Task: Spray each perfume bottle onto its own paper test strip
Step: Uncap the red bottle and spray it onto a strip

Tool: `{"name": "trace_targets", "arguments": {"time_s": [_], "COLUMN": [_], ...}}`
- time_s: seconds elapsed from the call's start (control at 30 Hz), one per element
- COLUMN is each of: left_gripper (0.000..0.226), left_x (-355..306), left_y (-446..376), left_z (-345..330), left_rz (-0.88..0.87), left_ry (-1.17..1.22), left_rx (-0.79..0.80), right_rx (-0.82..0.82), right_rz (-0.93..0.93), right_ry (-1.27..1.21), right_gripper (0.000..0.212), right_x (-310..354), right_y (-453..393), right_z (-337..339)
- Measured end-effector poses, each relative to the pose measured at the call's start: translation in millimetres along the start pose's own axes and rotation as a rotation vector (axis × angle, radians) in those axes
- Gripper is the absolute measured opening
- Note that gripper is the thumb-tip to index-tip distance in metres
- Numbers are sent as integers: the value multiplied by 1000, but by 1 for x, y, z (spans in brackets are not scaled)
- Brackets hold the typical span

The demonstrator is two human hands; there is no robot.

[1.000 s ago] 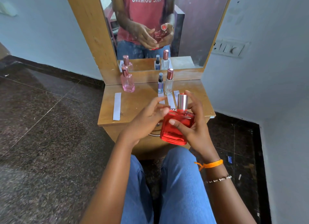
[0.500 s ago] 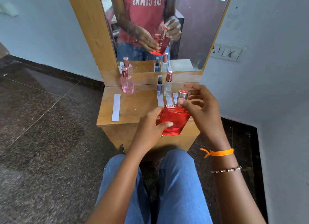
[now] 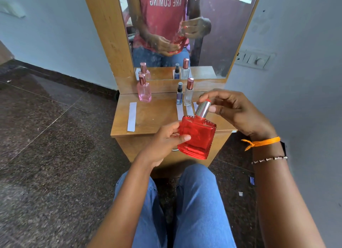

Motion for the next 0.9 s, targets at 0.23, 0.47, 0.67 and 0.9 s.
{"name": "trace_targets", "arguments": {"time_s": [0.23, 0.47, 0.67, 0.9], "left_gripper": [32, 34, 35, 31], "left_x": [-6, -12, -12, -9], "left_y": [-4, -6, -6, -12], "left_z": [4, 3, -2, -5], "left_rz": [-47, -48, -53, -73], "left_ry": [-74, -66, 34, 52], "left_rx": [-100, -19, 6, -116], "right_rx": [68, 105, 52, -323], "right_rz": [21, 47, -10, 20], "right_ry": [251, 179, -313, -86], "right_gripper": [33, 25, 25, 26], "right_x": [19, 23, 1, -3], "right_y": [-10, -13, -10, -14], "right_z": [4, 6, -6, 10]}}
Point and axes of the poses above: each hand's wrist, its own y-axis away from the middle knuckle, its own z-axis out of the back of the hand, x = y × z, the point moved 7 cm from there along -y, towards the middle knuckle, and after that the axes turned 4 degrees about -x, right-handed, at the moved point
